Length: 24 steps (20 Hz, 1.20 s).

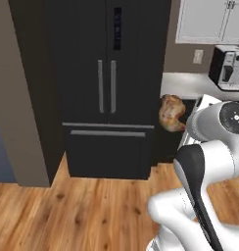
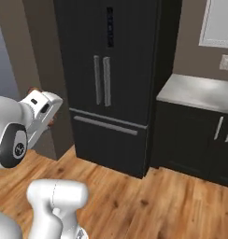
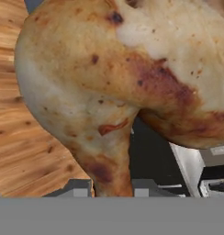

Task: Take the chicken drumsticks from the pan and place one on each plate on the dining counter.

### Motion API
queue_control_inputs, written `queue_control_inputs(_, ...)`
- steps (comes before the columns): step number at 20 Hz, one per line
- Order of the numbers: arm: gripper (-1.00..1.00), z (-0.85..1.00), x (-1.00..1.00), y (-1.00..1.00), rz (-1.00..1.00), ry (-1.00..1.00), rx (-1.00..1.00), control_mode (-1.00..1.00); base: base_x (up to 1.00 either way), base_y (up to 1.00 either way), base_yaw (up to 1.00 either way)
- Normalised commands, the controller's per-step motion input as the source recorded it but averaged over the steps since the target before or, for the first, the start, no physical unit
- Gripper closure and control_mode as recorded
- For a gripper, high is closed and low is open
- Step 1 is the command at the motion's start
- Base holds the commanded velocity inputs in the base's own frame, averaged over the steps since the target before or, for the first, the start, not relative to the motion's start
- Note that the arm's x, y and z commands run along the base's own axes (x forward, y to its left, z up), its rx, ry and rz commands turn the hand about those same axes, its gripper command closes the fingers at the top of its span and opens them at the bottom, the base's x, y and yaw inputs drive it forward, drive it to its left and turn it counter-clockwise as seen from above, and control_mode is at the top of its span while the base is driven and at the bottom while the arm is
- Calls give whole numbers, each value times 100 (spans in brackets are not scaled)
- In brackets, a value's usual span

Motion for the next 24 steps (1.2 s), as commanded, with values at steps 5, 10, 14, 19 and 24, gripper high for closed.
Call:
queue_control_inputs(5,100,0,0,0,0,0,0,100,21,100,49)
queue_control_inputs(10,100,0,0,0,0,0,0,100,34,100,48)
queue_control_inputs(14,100,0,0,0,0,0,0,100,53,96,47)
queue_control_inputs(19,100,0,0,0,0,0,0,100,75,91,40)
queue_control_inputs(24,100,0,0,0,0,0,0,100,69,100,34)
